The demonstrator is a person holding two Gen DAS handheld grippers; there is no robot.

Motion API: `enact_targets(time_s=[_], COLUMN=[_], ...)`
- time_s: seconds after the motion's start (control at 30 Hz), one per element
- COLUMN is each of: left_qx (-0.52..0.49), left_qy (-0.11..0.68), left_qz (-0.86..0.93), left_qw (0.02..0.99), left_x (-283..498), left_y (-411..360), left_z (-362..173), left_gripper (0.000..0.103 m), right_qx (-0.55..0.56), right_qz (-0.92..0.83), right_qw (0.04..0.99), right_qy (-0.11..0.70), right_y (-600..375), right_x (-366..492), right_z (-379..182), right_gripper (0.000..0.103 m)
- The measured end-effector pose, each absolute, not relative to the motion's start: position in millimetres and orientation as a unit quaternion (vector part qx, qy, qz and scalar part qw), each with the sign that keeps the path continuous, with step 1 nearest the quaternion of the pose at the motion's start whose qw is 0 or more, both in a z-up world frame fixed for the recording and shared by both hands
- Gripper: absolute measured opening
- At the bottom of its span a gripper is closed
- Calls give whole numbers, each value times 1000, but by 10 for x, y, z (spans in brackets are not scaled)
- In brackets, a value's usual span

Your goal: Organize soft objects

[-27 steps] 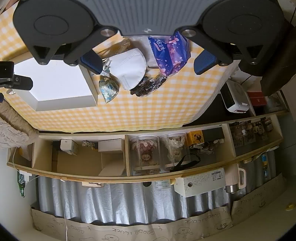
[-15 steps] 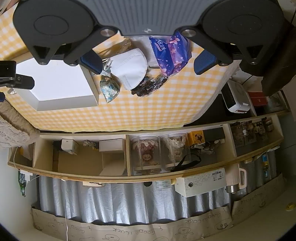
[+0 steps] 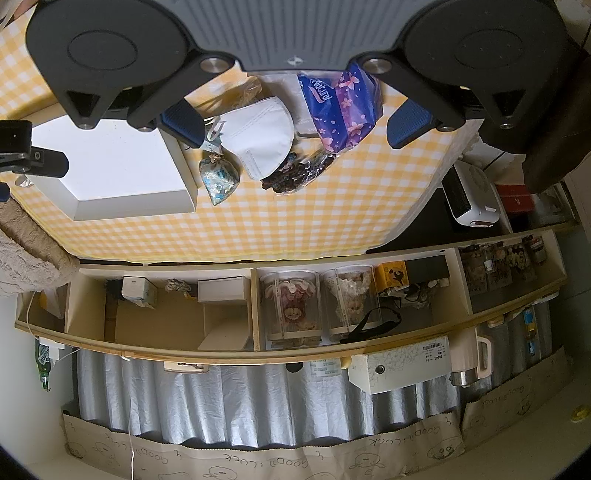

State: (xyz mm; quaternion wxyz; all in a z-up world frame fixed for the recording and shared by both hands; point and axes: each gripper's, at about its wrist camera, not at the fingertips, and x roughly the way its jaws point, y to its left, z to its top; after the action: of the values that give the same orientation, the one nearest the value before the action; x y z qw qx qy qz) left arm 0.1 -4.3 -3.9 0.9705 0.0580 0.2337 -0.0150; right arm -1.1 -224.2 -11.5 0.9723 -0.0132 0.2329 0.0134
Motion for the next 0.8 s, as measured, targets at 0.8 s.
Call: enact_targets(time_s=[0.8], left_qx=[57], left_qy=[235], left_qz=[-16], left_qw=[970], left_x=[29], left_y=[-72], left_z=[-30], left_gripper=[103], right_qx=[-14], right_qz=[14], right_qw=[972], right_qy=[234], right_y=[-2234], right_x=[-4], right_z=[-120], right_gripper=[103])
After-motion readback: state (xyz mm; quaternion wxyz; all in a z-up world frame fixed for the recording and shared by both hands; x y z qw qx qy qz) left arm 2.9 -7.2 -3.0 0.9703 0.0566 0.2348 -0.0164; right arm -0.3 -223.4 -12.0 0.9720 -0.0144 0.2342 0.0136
